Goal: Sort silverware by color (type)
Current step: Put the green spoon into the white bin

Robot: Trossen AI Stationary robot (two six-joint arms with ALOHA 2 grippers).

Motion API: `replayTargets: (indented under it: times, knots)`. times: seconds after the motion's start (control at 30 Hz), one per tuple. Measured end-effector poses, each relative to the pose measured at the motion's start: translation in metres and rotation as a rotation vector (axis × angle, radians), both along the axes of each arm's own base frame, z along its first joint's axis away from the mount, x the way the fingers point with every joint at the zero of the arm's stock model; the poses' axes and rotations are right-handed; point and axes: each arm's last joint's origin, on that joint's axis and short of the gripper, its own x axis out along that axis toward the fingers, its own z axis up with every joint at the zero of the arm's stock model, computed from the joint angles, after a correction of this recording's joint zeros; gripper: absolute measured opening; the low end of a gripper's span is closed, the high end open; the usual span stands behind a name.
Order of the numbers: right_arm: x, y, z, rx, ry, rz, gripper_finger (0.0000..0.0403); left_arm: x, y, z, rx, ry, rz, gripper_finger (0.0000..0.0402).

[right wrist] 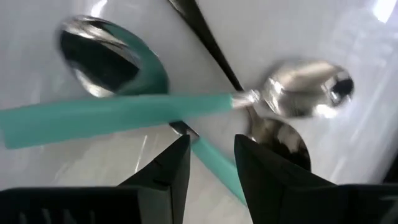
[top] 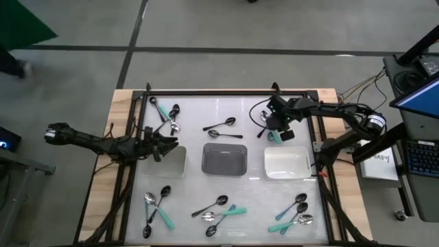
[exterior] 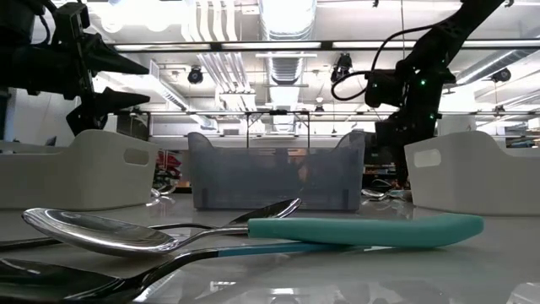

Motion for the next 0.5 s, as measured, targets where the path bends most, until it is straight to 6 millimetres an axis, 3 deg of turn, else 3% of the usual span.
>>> replayTargets:
  times: [0.5]
  knots:
    - [-0.0010, 0.0008, -0.0004, -0.025, 0.040, 0.168, 0.0116, 0.0000, 0.0000, -0.0001, 0.000, 0.000, 0.000, 0.0198]
